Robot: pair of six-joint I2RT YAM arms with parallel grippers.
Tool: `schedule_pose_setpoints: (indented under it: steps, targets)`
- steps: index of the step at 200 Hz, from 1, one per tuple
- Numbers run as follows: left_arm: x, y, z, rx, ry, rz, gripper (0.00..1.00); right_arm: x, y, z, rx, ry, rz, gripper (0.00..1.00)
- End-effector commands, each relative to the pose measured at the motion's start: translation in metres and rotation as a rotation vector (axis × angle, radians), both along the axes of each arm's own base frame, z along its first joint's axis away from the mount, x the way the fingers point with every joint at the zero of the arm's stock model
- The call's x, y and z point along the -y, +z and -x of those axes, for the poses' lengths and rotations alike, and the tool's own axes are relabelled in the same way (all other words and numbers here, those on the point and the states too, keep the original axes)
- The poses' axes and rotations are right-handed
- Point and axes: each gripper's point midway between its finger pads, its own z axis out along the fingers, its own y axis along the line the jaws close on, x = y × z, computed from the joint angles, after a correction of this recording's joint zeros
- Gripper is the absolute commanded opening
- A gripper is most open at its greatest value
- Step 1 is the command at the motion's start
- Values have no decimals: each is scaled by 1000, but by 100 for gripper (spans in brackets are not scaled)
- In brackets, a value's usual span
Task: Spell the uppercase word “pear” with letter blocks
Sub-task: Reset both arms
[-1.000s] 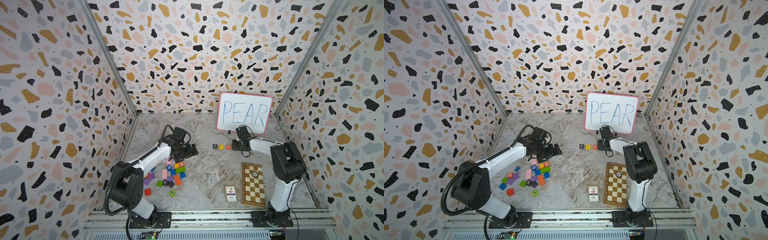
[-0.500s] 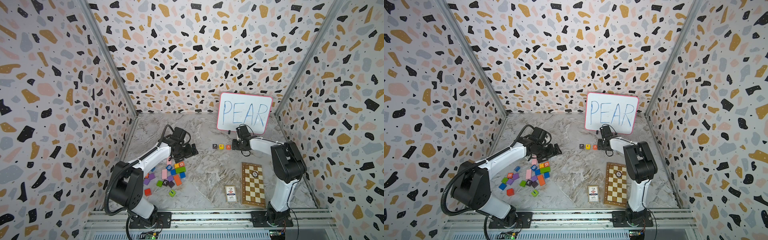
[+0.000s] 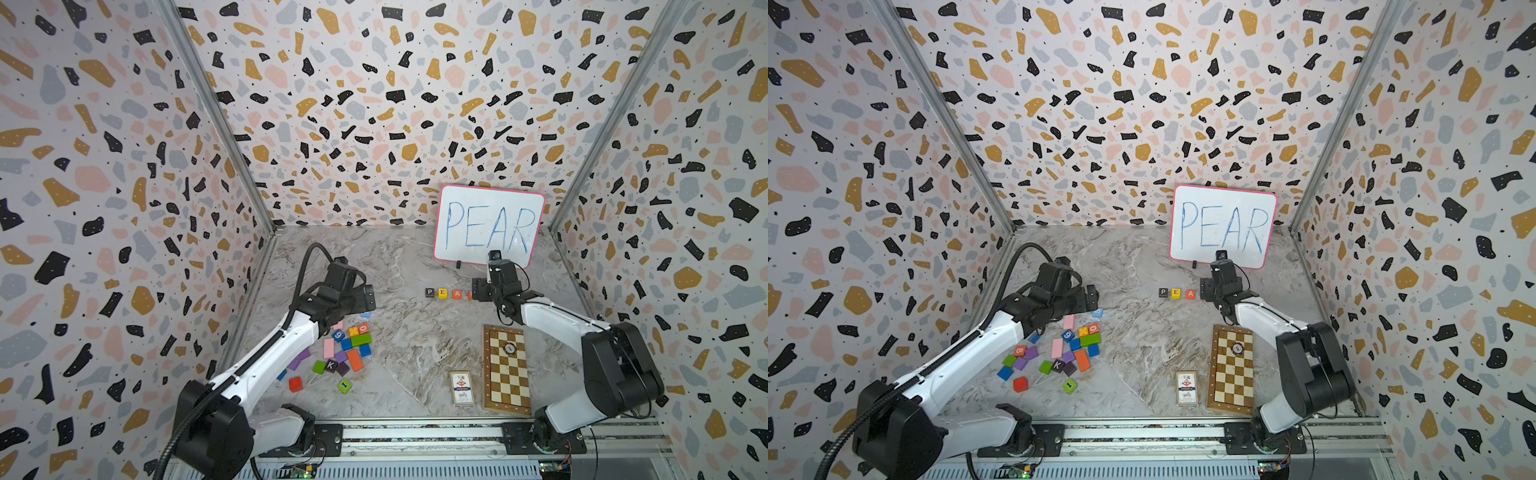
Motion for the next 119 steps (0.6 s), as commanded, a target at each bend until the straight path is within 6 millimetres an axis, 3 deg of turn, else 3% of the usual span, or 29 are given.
schedule_pose_setpoints:
  steps: [1,23,60,94,104,119]
  targets:
    - [-45,10,-14,149,74,-274,99,14,24,7,183,41,155,84]
    - [-57,1,-18,177,26,-364,100,28,22,19,250,26,216,85]
    - [-77,-28,-31,263,-27,-300,98,45,8,30,364,3,147,85]
    - [-88,-55,-49,279,-39,-281,96,53,32,42,545,17,119,89]
    - [-86,-52,-53,322,-65,-251,96,60,32,44,566,-4,87,100]
    - [-90,-45,-58,407,-57,-226,97,62,26,45,572,28,40,100]
